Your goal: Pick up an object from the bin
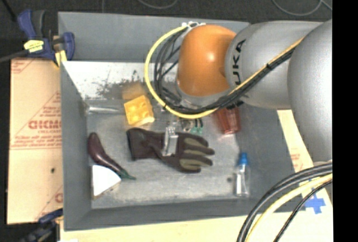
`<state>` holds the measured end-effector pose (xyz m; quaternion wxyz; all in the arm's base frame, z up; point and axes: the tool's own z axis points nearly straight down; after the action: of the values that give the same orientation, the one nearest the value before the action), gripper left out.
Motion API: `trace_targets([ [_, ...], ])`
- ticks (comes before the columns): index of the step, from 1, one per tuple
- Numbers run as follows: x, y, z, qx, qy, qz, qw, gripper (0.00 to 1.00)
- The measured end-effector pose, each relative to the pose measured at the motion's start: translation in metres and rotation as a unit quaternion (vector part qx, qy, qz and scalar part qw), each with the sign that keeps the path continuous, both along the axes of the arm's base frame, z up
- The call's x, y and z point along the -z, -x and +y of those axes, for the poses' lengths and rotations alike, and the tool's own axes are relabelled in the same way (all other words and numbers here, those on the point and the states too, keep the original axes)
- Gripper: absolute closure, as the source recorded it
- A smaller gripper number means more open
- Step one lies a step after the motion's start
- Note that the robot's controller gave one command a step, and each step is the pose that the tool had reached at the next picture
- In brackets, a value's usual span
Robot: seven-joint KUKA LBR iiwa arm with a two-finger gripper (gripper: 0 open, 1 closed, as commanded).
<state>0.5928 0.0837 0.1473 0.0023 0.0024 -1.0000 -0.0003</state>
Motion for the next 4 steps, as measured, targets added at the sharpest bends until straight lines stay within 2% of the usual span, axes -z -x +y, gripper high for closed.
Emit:
trace_targets([
  [1, -0.005, -0.002, 0.0, 0.001, 0.0, -0.0039, 1.0, 0.0],
  [2, 0.017, 0.036, -0.034, -0.027, 0.0, -0.0045, 0.9996, 0.0],
  [3, 0.027, 0.057, -0.057, -0.023, 0.001, -0.0005, 0.9997, 0.0],
  [4, 0.034, 0.054, -0.046, 0.05, -0.001, -0.0042, 0.9987, 0.0],
])
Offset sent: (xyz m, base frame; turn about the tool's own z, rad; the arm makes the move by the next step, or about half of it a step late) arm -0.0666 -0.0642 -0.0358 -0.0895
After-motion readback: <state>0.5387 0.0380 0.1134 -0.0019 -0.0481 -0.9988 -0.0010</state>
